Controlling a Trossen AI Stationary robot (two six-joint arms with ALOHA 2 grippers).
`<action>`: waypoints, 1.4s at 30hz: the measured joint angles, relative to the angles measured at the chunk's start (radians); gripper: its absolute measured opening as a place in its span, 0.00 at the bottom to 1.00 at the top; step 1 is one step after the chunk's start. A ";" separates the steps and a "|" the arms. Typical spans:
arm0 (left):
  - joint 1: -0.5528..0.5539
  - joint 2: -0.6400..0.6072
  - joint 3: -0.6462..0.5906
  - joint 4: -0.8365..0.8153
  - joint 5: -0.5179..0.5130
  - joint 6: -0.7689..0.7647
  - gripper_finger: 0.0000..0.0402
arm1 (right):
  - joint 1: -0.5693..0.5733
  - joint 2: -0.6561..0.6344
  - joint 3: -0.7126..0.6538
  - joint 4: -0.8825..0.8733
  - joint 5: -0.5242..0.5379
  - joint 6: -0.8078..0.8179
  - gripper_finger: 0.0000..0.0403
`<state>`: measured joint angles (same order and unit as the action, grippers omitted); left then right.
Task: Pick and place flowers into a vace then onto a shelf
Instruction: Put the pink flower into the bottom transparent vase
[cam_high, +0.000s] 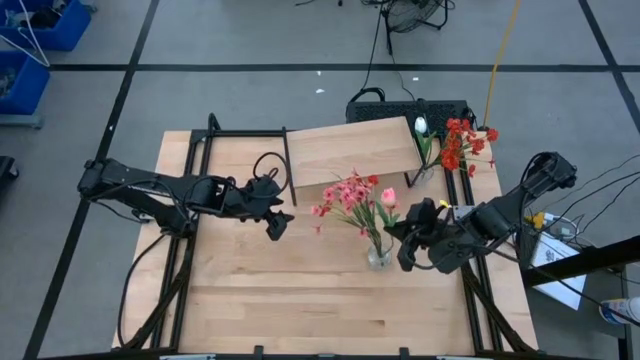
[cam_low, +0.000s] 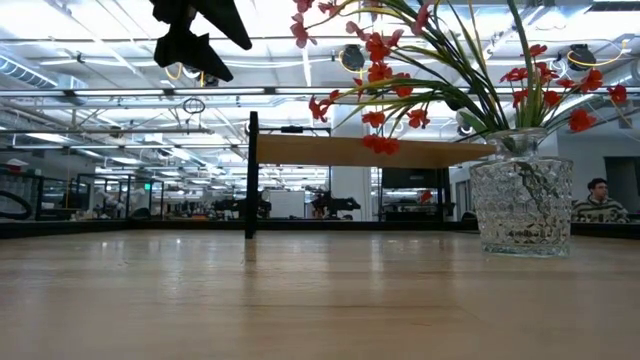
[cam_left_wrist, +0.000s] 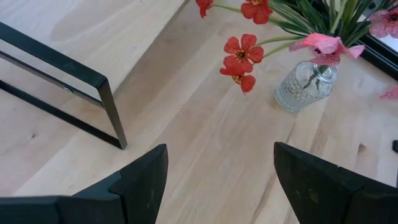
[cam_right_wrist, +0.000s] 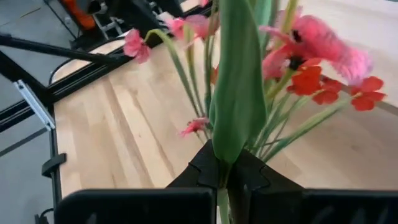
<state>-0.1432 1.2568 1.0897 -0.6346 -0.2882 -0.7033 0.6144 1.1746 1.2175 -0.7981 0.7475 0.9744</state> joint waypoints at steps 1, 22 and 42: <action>0.000 0.000 0.000 0.000 -0.001 0.000 0.74 | -0.004 0.009 0.000 0.023 -0.016 -0.019 0.01; 0.000 0.000 0.000 0.000 0.001 -0.002 0.74 | -0.005 0.139 -0.231 0.347 -0.052 0.062 0.01; 0.000 0.000 0.000 -0.002 0.008 0.028 0.74 | 0.064 0.063 -0.287 0.392 0.059 0.051 0.01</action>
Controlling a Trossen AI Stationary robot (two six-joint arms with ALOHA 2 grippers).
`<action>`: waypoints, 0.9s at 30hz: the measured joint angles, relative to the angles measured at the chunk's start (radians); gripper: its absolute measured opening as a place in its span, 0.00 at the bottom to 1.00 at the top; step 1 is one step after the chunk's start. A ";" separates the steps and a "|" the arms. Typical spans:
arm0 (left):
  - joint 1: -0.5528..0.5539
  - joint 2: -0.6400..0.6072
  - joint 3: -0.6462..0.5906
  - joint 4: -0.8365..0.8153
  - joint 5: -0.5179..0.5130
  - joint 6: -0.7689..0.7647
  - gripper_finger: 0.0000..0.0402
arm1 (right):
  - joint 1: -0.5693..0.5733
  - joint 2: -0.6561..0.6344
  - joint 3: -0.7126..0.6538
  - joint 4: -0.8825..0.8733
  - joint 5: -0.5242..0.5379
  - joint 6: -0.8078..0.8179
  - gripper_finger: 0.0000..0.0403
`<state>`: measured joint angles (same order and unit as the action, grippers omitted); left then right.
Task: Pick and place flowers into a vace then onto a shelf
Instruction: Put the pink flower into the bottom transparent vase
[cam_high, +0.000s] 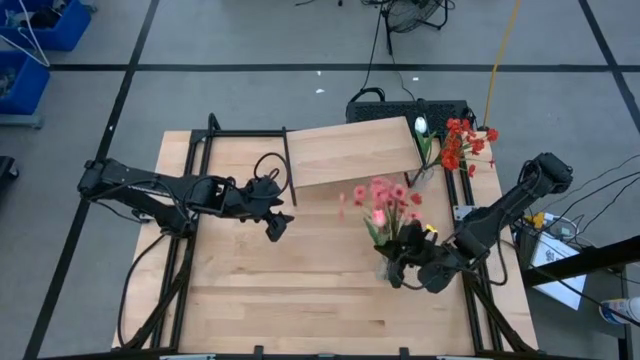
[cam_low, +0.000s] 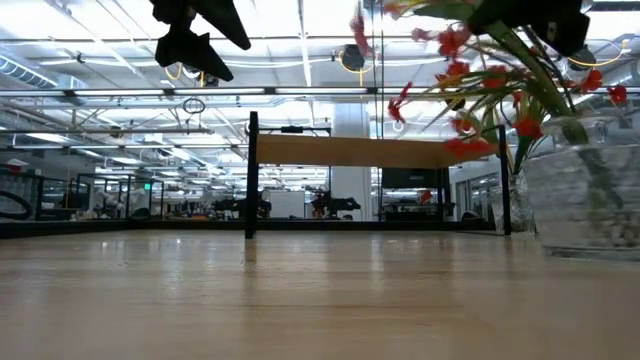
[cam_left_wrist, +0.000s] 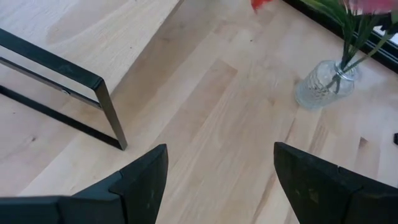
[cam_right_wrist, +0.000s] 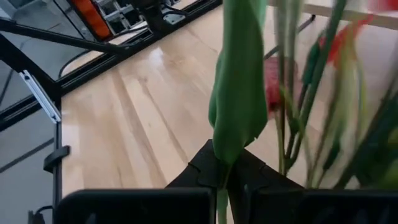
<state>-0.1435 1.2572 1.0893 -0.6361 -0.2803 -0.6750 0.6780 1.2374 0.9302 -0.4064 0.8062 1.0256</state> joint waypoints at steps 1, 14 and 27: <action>0.000 0.000 0.000 0.000 0.000 0.000 0.74 | 0.005 -0.005 0.000 -0.015 0.002 0.016 0.01; 0.001 0.000 0.000 0.000 -0.008 0.012 0.74 | 0.050 0.004 0.001 -0.121 0.032 0.115 0.01; 0.045 0.000 0.000 0.000 -0.008 0.018 0.74 | 0.050 0.005 0.001 -0.086 0.027 0.135 0.12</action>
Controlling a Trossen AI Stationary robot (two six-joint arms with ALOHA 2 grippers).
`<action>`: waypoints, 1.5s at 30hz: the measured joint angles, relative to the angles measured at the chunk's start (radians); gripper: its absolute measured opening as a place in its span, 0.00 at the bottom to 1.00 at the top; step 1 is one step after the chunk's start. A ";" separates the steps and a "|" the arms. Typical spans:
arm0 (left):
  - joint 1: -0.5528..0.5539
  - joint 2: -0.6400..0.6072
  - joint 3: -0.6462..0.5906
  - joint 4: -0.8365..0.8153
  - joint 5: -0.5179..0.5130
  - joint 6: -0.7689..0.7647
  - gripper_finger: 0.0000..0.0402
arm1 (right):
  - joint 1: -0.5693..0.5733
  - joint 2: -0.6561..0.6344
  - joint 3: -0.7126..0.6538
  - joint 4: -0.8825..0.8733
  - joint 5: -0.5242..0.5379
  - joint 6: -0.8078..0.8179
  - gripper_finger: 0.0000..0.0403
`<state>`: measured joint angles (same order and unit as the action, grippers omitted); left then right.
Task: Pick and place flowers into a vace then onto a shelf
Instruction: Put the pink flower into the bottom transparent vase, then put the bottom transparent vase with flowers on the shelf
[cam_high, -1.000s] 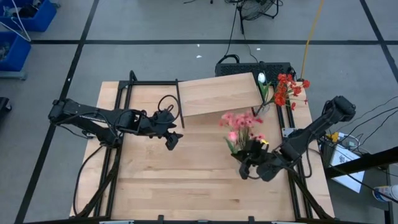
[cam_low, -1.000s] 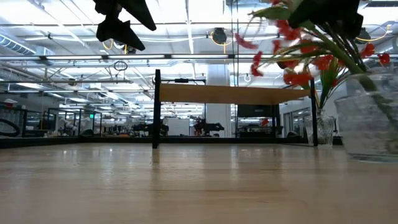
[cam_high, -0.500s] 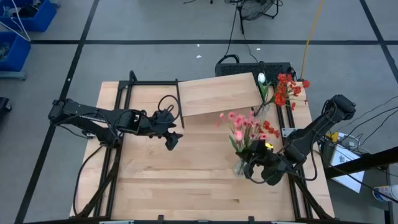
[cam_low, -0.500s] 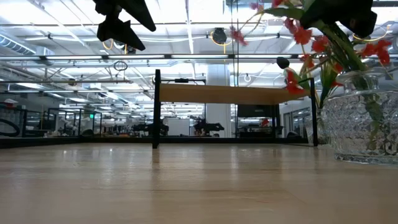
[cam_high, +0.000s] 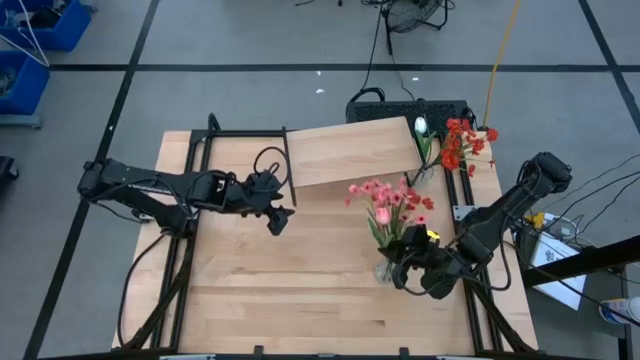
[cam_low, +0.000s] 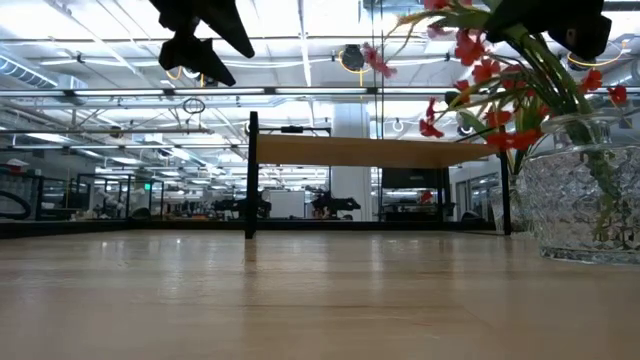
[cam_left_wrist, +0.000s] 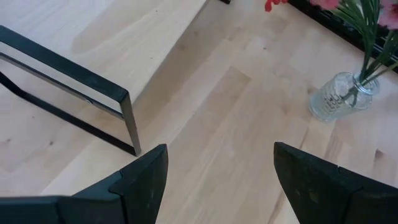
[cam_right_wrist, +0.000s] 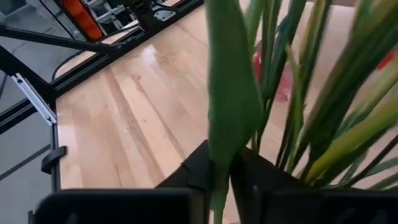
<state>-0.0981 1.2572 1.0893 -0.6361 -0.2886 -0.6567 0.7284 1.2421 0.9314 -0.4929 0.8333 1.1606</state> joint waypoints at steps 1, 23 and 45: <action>0.001 0.000 0.000 0.000 0.000 0.001 0.74 | 0.000 0.000 0.000 -0.001 -0.002 0.001 0.15; -0.002 0.000 0.000 0.003 0.090 0.031 0.74 | 0.032 -0.051 -0.001 0.096 -0.264 0.013 0.47; -0.108 0.177 -0.001 0.229 0.167 -0.010 0.74 | 0.258 0.121 -0.046 0.123 -0.219 0.334 0.43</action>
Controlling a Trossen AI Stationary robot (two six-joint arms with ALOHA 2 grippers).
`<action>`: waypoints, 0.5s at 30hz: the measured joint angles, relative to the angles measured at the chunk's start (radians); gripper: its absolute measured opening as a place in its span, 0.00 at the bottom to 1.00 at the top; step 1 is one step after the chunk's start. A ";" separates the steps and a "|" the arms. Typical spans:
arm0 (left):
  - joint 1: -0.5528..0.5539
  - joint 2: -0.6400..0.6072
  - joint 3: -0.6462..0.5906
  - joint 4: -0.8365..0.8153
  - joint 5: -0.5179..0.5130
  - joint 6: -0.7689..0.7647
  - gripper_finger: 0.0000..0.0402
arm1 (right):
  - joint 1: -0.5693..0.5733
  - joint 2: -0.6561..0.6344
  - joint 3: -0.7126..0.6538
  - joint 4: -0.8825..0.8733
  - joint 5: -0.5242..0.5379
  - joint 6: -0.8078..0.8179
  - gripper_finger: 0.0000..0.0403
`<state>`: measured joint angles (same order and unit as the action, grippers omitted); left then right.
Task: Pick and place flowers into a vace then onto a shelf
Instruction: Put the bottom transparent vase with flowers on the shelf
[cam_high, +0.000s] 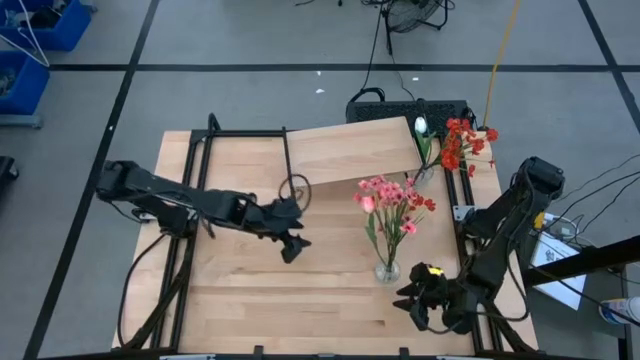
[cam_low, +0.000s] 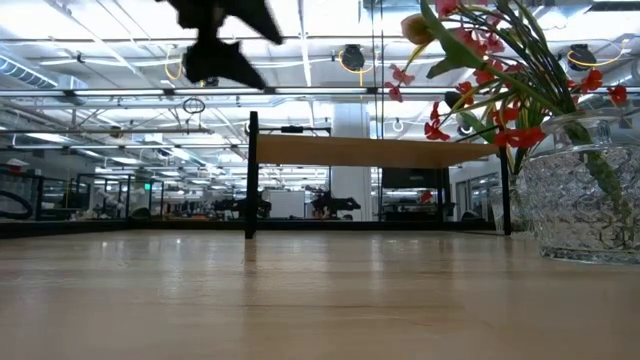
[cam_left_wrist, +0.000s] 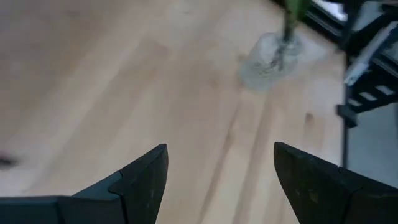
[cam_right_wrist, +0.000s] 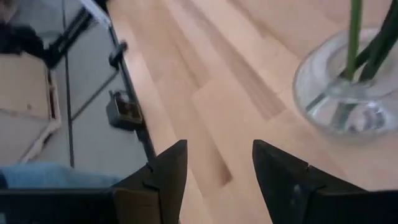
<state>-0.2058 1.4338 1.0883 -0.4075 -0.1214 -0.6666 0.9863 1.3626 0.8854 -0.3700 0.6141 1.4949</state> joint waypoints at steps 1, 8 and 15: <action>0.000 0.024 0.001 0.030 0.020 -0.001 0.74 | 0.006 0.013 -0.005 -0.001 0.034 0.003 0.42; -0.003 0.213 0.000 0.286 0.132 -0.060 0.74 | 0.054 0.121 -0.070 -0.002 0.081 0.060 0.43; 0.017 0.296 0.001 0.367 0.140 -0.115 0.74 | 0.069 0.175 -0.101 -0.013 0.267 0.171 0.46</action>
<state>-0.1890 1.7296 1.0893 -0.0408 0.0184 -0.7817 1.0556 1.5371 0.7845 -0.3826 0.8815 1.6655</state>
